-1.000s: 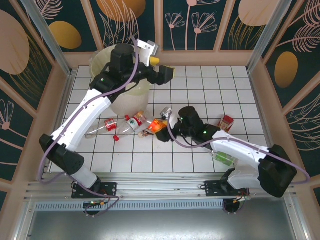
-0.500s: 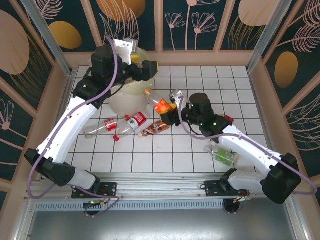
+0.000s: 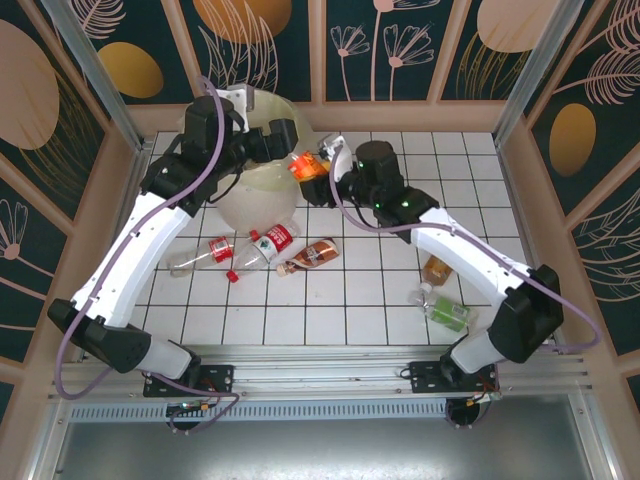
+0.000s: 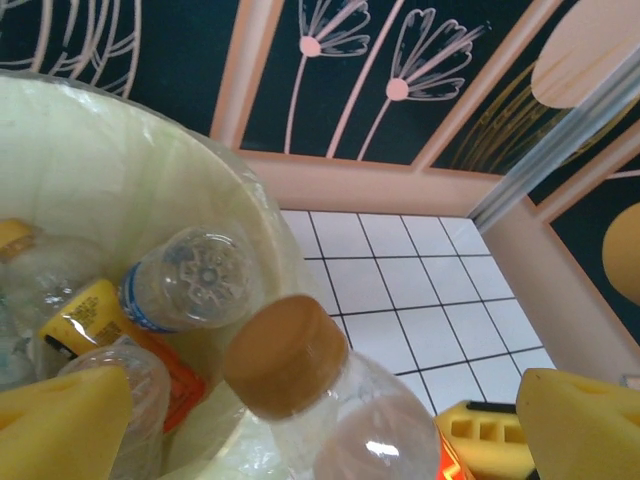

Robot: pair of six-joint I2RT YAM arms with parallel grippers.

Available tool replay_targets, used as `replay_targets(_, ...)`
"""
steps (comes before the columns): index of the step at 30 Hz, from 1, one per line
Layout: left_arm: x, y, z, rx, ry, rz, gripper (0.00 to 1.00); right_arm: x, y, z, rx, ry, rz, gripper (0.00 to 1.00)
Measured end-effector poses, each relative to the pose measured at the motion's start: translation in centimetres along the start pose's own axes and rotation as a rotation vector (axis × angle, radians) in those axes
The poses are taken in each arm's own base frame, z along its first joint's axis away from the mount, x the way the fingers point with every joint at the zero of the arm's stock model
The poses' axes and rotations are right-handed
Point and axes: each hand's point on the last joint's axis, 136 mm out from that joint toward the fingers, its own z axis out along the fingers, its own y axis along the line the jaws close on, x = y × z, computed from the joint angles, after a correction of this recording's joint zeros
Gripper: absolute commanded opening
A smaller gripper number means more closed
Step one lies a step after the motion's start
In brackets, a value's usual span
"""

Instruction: Put the plastic bottles in the bin

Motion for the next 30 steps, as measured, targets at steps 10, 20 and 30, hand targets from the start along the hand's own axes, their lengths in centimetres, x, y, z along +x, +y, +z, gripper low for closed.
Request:
replay_targets(10,-0.7,1.2,-0.5,-0.075,-0.027,0.002,0.99,-4.1,-1.5,3.4,0.032,-0.034,-0.007,0.49)
replay_targets(20,-1.1,3.0,-0.6,-0.149,-0.039,0.007,0.99,-5.7,-2.5,6.5,0.050,-0.036,-0.027,0.51)
replay_targets(30,-2.6,6.9,-0.6,-0.210,-0.058,-0.036,0.99,-6.9,-2.7,7.5,0.047,-0.044,-0.041,0.60)
